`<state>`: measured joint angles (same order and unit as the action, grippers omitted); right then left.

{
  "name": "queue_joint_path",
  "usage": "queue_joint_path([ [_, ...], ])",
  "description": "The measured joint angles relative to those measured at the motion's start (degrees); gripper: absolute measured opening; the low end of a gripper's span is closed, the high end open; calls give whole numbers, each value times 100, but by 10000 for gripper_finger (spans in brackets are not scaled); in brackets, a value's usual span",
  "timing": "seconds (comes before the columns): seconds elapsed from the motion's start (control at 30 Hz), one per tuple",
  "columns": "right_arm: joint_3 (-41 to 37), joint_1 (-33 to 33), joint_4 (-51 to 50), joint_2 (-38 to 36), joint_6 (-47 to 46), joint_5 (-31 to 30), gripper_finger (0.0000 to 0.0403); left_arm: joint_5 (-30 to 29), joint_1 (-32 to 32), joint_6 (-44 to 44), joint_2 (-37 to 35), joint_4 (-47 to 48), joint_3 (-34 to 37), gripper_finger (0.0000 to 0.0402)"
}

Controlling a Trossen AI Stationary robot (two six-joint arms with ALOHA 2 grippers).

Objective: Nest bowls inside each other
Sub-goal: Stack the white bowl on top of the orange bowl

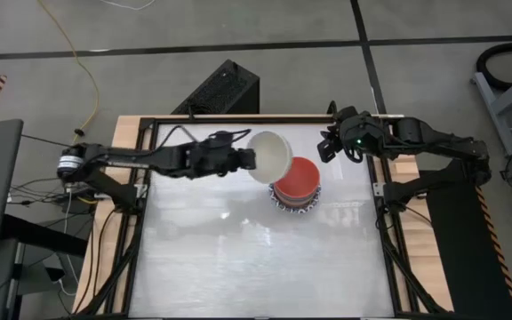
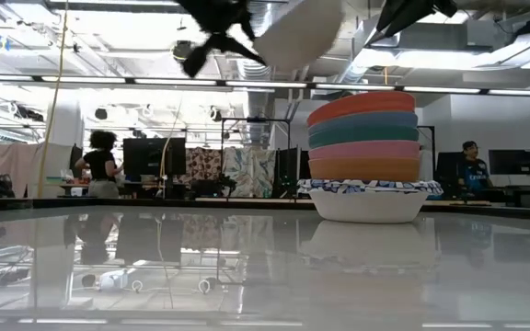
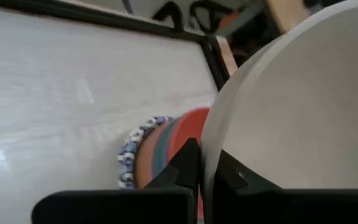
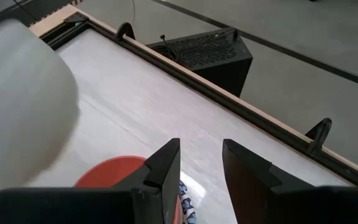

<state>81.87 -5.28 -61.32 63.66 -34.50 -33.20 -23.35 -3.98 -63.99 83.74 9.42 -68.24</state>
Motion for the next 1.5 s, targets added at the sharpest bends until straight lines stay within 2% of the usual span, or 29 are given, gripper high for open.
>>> queue_joint_path([
  [0.2,0,0,-27,-2,32,-38,140,386,-161,197,1008,864,-1038,0],
  [0.37,-2,0,-96,-2,35,-34,140,935,-259,354,1715,929,-1622,0],
  [0.57,-2,3,-176,-2,43,34,140,1140,-245,527,2327,1158,-2122,0],
  [0.83,-65,-11,-417,81,-13,604,140,961,-250,603,2435,1403,-2300,0],
  [1.1,-768,331,427,45,433,617,140,1087,-241,613,2435,1448,-2300,0],
  [1.3,-1177,535,850,39,435,612,140,1087,-241,636,2435,1453,-2300,0],
  [1.5,-1460,737,825,37,136,594,140,1099,-241,638,2433,1536,-2300,0],
])
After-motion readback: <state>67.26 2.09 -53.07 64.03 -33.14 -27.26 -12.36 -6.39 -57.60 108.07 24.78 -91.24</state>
